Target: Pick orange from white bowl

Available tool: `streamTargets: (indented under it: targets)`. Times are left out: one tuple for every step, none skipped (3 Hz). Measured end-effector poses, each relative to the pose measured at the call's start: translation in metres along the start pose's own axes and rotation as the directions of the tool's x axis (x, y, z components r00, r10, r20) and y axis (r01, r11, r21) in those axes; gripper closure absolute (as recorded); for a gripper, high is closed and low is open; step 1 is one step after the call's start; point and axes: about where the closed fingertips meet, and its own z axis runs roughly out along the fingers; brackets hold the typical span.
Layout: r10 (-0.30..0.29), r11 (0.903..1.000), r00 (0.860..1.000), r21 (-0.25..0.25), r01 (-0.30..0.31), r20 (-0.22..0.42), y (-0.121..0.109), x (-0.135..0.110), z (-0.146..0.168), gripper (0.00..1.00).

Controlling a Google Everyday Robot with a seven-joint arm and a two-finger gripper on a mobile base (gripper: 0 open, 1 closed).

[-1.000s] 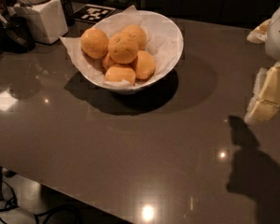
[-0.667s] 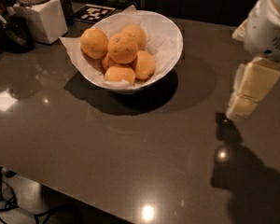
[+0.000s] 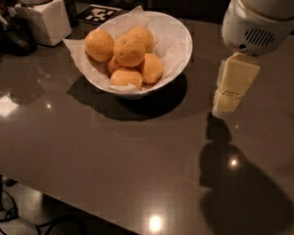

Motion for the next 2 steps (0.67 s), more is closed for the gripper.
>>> streamTargets:
  targets:
    - [0.011, 0.9996, 1.000, 0.026, -0.012, 0.027, -0.004, -0.009, -0.001, 0.00]
    - [0.060, 0.9976, 0.997, 0.030, -0.062, 0.037, -0.024, -0.037, 0.003, 0.00]
